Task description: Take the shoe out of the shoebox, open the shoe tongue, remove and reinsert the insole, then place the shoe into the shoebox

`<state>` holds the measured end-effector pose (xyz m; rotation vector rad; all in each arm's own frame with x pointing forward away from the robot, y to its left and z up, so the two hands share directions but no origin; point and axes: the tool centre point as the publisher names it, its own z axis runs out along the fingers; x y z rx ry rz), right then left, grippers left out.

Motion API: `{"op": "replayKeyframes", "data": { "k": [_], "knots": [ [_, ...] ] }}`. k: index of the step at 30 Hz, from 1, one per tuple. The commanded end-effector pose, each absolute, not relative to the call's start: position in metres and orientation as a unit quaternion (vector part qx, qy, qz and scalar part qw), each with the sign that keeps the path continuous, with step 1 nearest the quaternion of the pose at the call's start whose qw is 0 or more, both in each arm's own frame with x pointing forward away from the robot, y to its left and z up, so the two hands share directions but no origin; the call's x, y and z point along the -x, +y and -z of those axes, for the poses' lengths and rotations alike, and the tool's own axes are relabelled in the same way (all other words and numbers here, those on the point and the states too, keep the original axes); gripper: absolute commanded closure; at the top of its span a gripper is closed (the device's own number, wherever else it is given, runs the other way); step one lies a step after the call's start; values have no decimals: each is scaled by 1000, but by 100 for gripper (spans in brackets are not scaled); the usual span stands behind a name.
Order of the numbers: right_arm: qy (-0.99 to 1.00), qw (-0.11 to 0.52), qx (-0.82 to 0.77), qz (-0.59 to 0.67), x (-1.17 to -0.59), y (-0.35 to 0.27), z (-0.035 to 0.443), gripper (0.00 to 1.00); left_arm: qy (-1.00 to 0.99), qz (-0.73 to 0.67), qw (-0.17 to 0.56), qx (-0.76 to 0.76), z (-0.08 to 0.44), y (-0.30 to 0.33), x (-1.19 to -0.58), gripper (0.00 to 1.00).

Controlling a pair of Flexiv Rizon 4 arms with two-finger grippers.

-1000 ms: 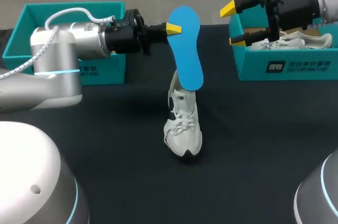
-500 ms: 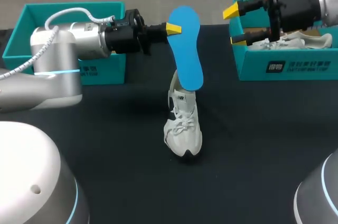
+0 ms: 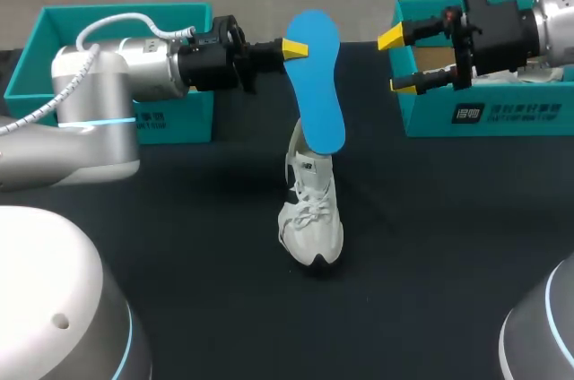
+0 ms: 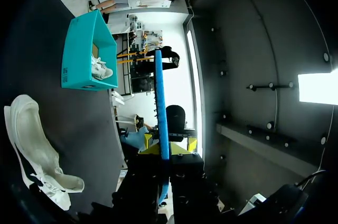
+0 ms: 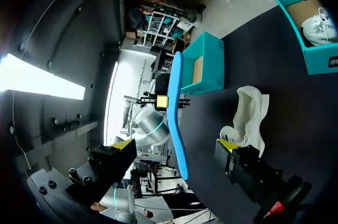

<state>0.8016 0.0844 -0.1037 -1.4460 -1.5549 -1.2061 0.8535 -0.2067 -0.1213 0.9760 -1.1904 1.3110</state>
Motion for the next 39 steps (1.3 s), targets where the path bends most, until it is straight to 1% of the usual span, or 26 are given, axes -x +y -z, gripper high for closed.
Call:
{"op": "replayKeyframes", "data": {
  "k": [1,11,15,31,33,37,39],
  "knots": [
    [-594,336,561,469,-797,82,107,0,-499,-549,531,-409,121,-208,-854,100],
    [-570,360,539,506,-798,79,115,0,-499,-549,531,-409,121,-208,-854,100],
    [-567,351,541,513,-799,78,113,0,-499,-549,531,-409,121,-208,-854,100],
    [-567,351,541,513,-799,78,113,0,-499,-549,531,-409,121,-208,-854,100],
    [-567,351,541,513,-799,78,113,0,-513,-560,519,-392,119,-206,-855,100],
    [-567,351,541,513,-799,78,113,0,-567,-570,473,-360,112,-205,-858,100],
    [-567,351,541,513,-799,78,113,0,-613,-561,430,-354,108,-205,-859,100]
  ]
}}
